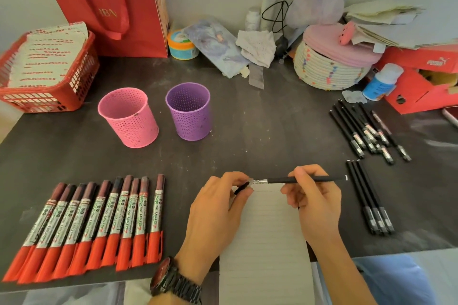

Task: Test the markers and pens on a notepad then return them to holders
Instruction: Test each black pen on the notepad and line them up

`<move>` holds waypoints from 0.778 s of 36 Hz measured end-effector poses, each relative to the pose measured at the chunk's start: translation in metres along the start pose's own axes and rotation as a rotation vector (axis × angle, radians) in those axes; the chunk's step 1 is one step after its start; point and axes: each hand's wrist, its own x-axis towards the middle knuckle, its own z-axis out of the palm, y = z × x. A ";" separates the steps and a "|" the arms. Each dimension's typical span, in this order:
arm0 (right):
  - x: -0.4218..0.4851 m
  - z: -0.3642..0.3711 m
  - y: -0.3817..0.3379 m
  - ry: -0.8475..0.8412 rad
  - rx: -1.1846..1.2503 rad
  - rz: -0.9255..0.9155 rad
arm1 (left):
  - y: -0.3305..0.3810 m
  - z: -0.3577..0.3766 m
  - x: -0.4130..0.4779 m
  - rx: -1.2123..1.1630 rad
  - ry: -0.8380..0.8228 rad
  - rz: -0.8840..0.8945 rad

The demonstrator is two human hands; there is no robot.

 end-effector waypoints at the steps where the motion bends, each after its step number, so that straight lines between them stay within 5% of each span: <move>1: 0.000 0.000 0.000 0.001 -0.001 0.000 | 0.000 0.000 0.000 0.004 0.000 0.006; 28: -0.003 0.004 -0.005 0.037 -0.128 -0.034 | 0.000 -0.003 -0.001 -0.017 0.027 0.076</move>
